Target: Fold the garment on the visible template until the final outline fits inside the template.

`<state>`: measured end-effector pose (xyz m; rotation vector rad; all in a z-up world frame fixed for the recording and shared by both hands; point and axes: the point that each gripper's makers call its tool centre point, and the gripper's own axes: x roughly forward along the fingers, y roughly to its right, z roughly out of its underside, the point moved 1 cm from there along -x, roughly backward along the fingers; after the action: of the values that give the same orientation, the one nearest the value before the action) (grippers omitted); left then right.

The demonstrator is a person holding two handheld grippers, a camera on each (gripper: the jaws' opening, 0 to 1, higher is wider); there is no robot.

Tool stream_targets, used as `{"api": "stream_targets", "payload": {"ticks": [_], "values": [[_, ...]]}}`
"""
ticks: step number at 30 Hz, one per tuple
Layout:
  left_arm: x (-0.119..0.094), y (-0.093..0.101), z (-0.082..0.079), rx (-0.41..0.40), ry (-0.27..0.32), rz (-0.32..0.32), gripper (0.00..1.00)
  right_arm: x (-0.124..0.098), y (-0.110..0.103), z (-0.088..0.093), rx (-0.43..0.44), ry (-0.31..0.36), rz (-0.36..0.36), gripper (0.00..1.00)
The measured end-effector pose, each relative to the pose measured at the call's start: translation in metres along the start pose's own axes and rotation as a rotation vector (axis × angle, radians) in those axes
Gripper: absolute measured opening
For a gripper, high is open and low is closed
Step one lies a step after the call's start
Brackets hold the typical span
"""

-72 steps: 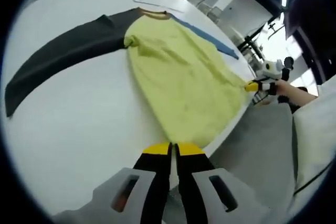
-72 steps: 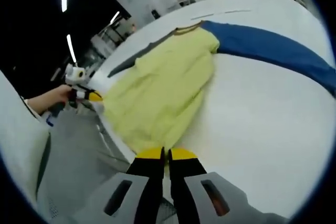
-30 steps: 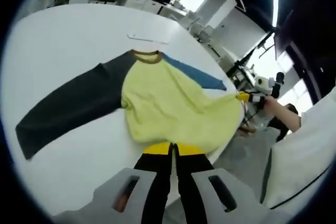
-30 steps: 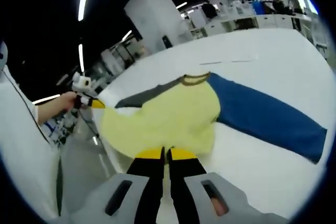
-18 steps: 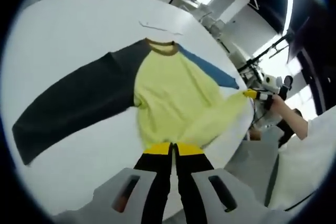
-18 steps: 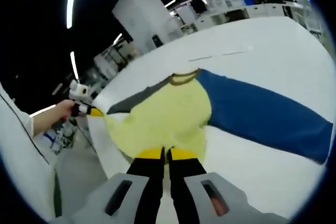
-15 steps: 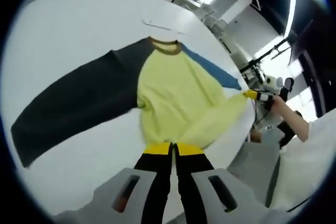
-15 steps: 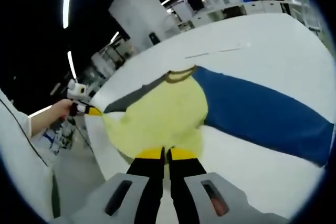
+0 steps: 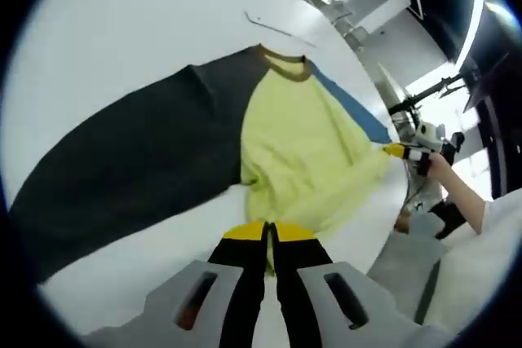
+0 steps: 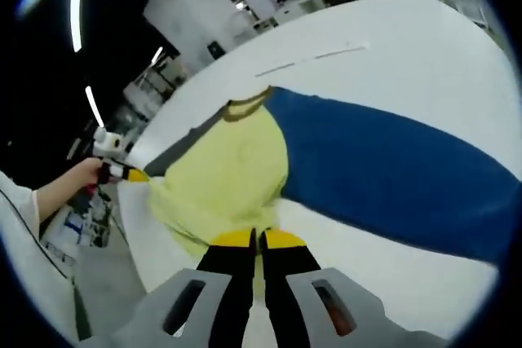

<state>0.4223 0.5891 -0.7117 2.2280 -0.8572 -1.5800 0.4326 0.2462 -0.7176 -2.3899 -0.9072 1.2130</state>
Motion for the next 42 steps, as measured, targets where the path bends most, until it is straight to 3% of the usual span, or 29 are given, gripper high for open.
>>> {"api": "stream_targets", "payload": {"ticks": [12, 34, 38, 42], "values": [[0.01, -0.012, 0.001, -0.026, -0.015, -0.021, 0.0, 0.006, 0.009, 0.003, 0.014, -0.02, 0.02, 0.03], [0.02, -0.026, 0.007, -0.008, -0.042, -0.052, 0.0, 0.021, 0.035, 0.014, -0.073, -0.07, 0.095, 0.03], [0.021, -0.027, 0.008, -0.01, -0.041, -0.055, 0.0, 0.021, 0.037, 0.013, -0.104, -0.06, 0.095, 0.03], [0.023, -0.027, 0.008, -0.016, -0.04, -0.059, 0.0, 0.022, 0.037, 0.012, -0.2, -0.063, 0.102, 0.03]]}}
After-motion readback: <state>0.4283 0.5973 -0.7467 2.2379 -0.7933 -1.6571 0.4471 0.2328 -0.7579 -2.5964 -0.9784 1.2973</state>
